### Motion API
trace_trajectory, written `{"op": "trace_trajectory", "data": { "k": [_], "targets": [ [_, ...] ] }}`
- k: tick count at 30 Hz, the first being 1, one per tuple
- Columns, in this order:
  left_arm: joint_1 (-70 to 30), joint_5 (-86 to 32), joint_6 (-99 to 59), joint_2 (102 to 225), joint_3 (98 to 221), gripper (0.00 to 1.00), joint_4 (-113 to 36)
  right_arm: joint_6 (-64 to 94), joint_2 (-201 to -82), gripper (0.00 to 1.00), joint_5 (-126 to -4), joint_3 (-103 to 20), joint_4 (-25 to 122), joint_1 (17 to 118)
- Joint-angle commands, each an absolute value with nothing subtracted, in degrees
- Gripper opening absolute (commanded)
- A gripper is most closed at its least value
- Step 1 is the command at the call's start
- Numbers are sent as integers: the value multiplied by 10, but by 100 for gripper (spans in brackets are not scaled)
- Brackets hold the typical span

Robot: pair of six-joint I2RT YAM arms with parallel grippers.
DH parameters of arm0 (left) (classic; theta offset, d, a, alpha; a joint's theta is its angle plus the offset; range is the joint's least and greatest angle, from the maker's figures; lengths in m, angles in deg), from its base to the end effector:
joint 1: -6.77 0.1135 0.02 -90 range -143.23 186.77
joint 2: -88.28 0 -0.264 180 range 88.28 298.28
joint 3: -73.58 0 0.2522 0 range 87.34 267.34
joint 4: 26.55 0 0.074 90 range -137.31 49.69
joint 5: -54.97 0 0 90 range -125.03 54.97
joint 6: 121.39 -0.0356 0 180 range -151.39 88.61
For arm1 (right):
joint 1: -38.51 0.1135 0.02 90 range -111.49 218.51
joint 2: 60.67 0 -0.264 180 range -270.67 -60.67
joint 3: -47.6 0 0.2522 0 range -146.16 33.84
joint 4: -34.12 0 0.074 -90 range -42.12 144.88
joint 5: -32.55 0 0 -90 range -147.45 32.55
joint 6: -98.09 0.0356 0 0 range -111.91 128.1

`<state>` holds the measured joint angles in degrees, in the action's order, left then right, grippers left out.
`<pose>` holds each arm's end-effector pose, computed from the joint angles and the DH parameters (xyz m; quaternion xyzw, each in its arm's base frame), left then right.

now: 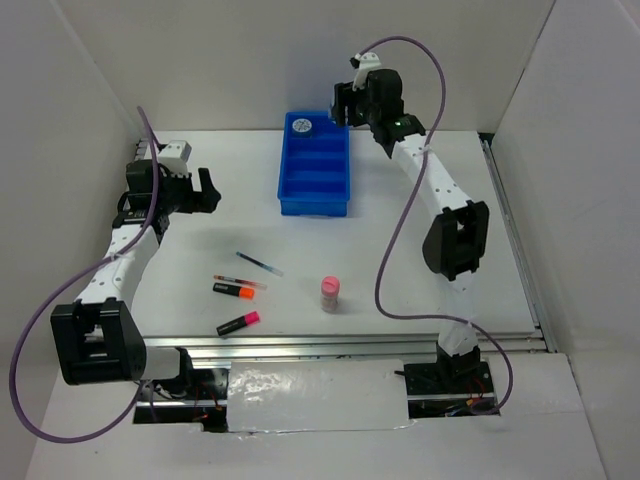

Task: Sort the stationery into containers
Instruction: Place the stationery into the container

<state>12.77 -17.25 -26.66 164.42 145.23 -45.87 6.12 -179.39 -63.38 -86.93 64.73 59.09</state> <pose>0.3064 0.0213 0.3065 0.0066 0.8320 -0.1235 0.5409 0.4624 0.1775 0.3858 -0.1857 0.7698 0.1390 0.5947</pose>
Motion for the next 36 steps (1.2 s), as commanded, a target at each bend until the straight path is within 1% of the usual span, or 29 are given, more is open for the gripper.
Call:
{"op": "trace_trajectory", "data": {
  "k": [1, 3, 6, 11, 14, 27, 36],
  "targets": [
    [129, -159, -266, 1656, 1487, 99, -434, 106, -1874, 0, -618, -974, 612, 573],
    [130, -158, -262, 1666, 1489, 99, -431, 112, -1915, 0, -629, -1010, 581, 567],
    [129, -154, -257, 1679, 1488, 99, -429, 110, -1945, 0, -622, -1013, 520, 565],
    [131, -153, -252, 1687, 1476, 99, -421, 106, -1995, 0, -612, -1034, 461, 566],
    [134, -151, -253, 1690, 1468, 99, -422, 106, -2012, 0, -596, -1027, 422, 566],
    [156, -141, -266, 1706, 1470, 99, -429, 70, -2087, 0, -581, -1048, 331, 565],
    [162, -134, -266, 1719, 1475, 99, -434, 52, -2119, 0, -592, -1065, 314, 572]
  ]
}}
